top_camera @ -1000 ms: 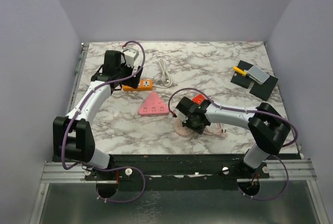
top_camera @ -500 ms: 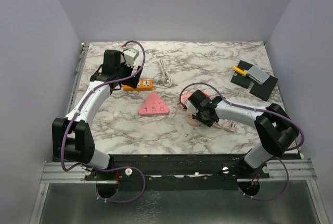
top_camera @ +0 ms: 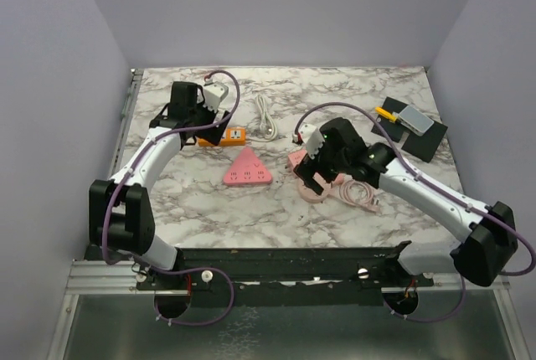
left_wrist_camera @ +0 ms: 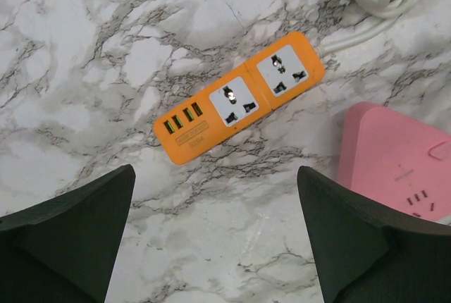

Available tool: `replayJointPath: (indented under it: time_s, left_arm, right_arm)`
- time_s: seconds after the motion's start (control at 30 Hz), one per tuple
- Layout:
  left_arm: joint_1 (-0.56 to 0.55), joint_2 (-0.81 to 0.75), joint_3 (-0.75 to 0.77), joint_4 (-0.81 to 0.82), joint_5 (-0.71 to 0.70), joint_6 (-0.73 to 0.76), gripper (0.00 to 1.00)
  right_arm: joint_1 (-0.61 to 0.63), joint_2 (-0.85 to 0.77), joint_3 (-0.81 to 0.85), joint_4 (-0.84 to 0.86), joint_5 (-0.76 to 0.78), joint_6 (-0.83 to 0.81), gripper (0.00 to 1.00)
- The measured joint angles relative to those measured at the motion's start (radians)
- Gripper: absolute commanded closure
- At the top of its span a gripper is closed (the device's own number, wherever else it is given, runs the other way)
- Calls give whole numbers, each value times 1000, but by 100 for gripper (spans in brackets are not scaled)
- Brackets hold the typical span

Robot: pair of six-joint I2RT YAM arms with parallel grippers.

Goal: Insert the plug
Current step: Place the socket at the center of the board, then pick up the socket from the center of the board.

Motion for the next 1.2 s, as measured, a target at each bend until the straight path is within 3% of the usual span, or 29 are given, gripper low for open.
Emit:
replayJointPath:
  time_s: [0.17, 0.43, 0.67, 0.87, 1.2]
  left_arm:
    - [0, 142, 13, -3, -7, 132, 1]
    - [1, 352, 141, -14, -7, 344, 1]
    - [1, 394, 219, -14, 61, 501, 5]
    - [2, 452, 268, -112, 146, 644, 10]
    - [15, 493, 332, -208, 211, 725, 24]
  right_arm:
    - [10, -72, 6, 136, -61, 65, 0]
    - [60, -56, -34, 267, -65, 126, 0]
    - [60, -48, -88, 325, -72, 202, 0]
    - [60, 11, -73, 330, -67, 259, 0]
    - [60, 31, -62, 328, -45, 313, 0]
